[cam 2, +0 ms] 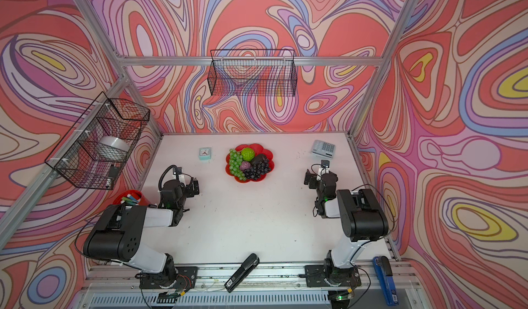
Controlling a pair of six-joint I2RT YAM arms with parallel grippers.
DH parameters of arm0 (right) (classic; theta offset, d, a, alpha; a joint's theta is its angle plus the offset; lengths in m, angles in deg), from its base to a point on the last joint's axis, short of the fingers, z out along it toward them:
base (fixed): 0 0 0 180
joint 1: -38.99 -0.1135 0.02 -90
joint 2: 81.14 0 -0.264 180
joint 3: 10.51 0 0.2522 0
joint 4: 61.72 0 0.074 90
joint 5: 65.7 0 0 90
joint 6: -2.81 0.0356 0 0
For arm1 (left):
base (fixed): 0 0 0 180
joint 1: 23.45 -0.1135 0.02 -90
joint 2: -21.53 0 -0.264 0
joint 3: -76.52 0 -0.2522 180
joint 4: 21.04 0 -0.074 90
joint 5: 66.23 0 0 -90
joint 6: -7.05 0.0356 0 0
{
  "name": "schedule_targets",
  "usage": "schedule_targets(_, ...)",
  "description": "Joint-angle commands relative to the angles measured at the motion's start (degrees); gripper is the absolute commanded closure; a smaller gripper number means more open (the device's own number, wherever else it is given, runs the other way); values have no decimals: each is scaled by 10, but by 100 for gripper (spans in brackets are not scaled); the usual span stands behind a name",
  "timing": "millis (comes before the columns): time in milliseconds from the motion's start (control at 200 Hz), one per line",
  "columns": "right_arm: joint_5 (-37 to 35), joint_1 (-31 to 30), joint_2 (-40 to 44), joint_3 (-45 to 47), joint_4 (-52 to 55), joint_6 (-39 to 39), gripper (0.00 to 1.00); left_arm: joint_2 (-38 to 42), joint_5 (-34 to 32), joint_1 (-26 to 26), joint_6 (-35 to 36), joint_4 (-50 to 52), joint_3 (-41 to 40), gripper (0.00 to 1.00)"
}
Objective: Arrange fruit in a fruit bowl
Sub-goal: Reset both arms
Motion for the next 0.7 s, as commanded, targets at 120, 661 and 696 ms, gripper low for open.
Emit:
schedule_targets(120,5,3,2,-7,-3,4,2,2,5,-2,-1,-23,3,0)
schedule_targets(661,-27,3,-5,144,-286,20,2,2,5,-2,-1,-23,2,0)
schedule_targets(696,-15,2,-18,136,-292,12,2,3,5,-2,-1,-23,3,0)
